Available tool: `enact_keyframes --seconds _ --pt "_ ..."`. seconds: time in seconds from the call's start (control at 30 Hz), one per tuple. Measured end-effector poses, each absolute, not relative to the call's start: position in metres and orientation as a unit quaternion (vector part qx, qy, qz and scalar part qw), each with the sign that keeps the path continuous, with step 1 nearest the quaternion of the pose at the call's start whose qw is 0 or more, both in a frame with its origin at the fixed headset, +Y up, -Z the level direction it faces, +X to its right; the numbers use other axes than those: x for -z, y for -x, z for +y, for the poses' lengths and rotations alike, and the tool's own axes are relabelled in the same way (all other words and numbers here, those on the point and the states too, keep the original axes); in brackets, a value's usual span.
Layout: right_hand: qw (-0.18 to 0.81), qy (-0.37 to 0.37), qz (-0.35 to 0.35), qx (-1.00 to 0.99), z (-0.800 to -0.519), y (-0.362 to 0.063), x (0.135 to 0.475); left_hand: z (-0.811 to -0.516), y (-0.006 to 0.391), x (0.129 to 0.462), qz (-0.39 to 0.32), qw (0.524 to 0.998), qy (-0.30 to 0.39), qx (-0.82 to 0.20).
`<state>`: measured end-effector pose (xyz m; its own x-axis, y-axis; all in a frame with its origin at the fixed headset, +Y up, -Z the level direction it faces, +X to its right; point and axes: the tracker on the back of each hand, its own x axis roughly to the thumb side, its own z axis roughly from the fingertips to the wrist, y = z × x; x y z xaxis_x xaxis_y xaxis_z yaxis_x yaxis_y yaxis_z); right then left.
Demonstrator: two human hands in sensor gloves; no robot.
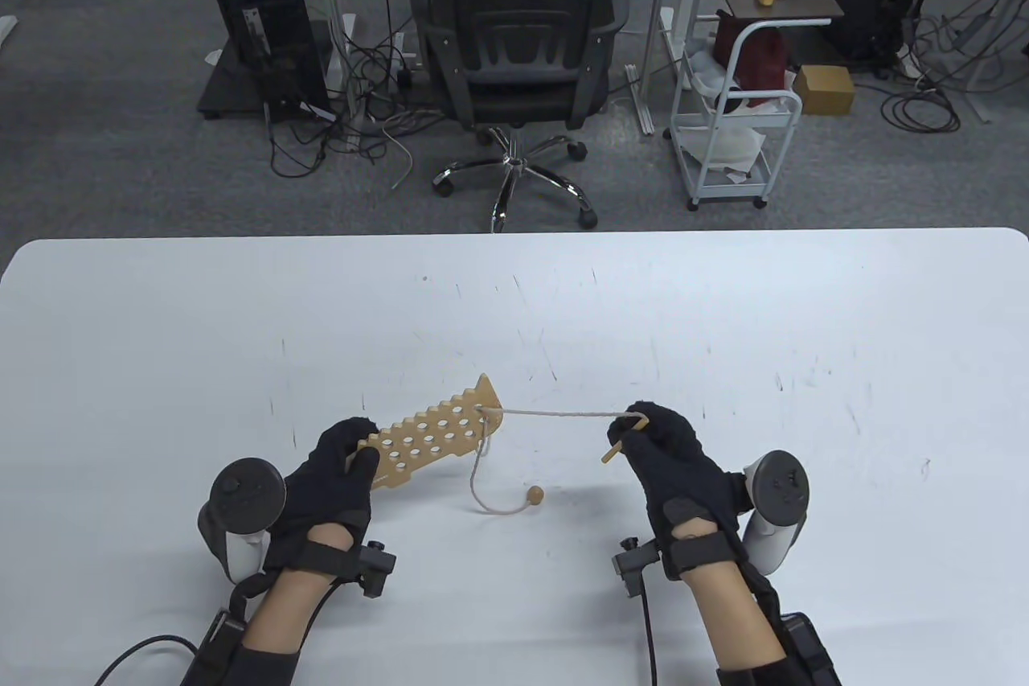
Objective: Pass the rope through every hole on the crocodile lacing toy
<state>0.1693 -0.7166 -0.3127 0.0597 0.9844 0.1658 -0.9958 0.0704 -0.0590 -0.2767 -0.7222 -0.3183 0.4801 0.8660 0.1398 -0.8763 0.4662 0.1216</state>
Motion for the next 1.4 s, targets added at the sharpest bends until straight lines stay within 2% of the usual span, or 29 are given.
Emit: enact_keyframes --seconds 1.4 --pt "0.781 0.059 -0.188 -0.592 -0.716 -0.25 0.316 -0.733 0.327 0.324 0.111 0.807 -0.11 -0.569"
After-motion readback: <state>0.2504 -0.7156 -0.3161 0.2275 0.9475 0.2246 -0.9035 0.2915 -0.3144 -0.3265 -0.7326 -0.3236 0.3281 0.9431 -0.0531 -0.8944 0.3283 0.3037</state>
